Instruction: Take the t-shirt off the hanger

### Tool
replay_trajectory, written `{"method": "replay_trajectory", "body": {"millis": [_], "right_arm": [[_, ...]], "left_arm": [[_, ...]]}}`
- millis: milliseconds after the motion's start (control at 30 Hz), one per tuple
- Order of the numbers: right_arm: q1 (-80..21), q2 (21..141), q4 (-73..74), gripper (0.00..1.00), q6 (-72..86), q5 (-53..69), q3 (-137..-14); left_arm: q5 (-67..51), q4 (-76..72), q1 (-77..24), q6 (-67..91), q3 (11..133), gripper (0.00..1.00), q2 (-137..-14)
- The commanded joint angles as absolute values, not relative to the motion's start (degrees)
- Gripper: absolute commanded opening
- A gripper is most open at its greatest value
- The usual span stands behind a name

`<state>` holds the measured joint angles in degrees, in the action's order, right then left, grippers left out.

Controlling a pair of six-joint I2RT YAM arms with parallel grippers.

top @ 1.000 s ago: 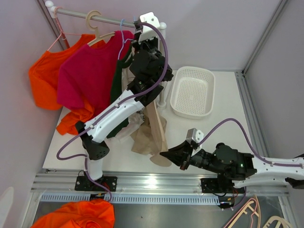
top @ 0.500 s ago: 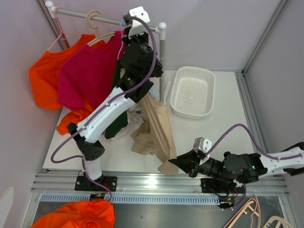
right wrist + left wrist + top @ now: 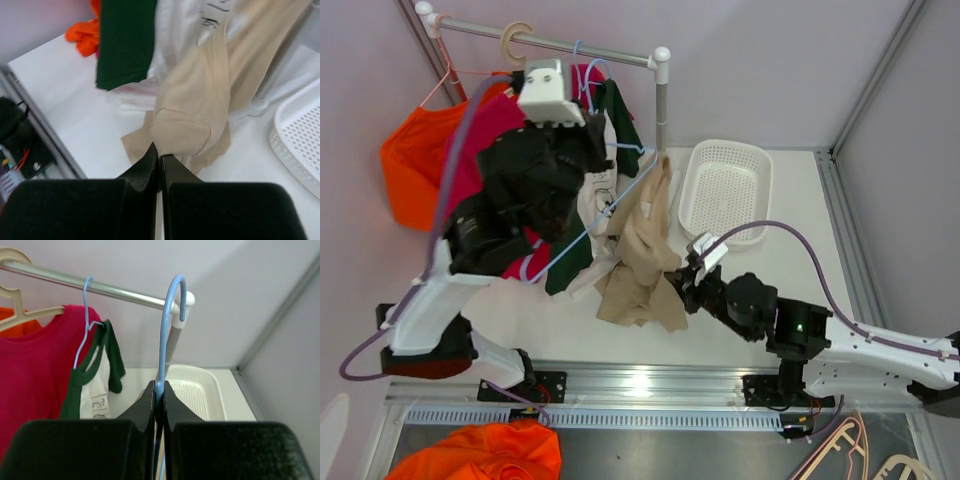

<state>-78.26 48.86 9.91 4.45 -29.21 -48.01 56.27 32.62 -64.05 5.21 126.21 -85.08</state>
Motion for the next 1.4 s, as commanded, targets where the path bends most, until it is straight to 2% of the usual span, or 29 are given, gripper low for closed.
{"method": "replay_trajectory", "body": {"millis": [0, 133, 300, 400, 500, 700, 900, 1100, 1233, 1367], "right_arm": [[-71.0, 51.2, 5.5, 0.0, 6.2, -24.9, -53.6], [-64.4, 53.0, 8.1, 0.0, 8.8, -26.4, -56.4], [-56.5, 51.4, 8.3, 0.0, 9.0, -25.1, -60.5], [-52.8, 53.7, 10.4, 0.0, 7.4, -21.6, -69.1], [-50.5, 62.1, 16.2, 0.0, 3.2, -22.0, -83.2], [-40.8, 74.3, 15.7, 0.0, 0.3, -17.9, -103.5], [-28.9, 82.9, 6.3, 0.0, 0.6, -9.8, -110.7], [-24.3, 91.6, -11.2, 0.0, 1.3, -8.5, -116.0], [-22.3, 100.0, -14.7, 0.0, 1.9, -9.7, -127.9], [-19.3, 110.4, -15.0, 0.0, 4.8, -10.5, -145.1]], "left_arm": [[45.6, 45.8, -64.8, 16.2, 123.9, 0.01, -80.1], [43.2, 51.1, -64.8, 18.5, 121.8, 0.01, -74.3], [44.9, 47.9, -64.8, 16.7, 115.8, 0.01, -65.4], [48.9, 47.6, -64.7, 15.6, 115.2, 0.01, -65.1], [50.9, 47.1, -64.4, 14.9, 115.2, 0.01, -65.7], [48.5, 44.7, -61.2, 15.1, 111.8, 0.01, -65.0], [41.0, 43.0, -54.0, 17.3, 105.4, 0.01, -63.2], [37.0, 41.1, -49.2, 18.8, 100.9, 0.01, -64.0], [34.6, 37.5, -46.6, 18.8, 97.7, 0.01, -64.2], [31.6, 35.2, -43.3, 18.8, 96.2, 0.01, -65.5]]}}
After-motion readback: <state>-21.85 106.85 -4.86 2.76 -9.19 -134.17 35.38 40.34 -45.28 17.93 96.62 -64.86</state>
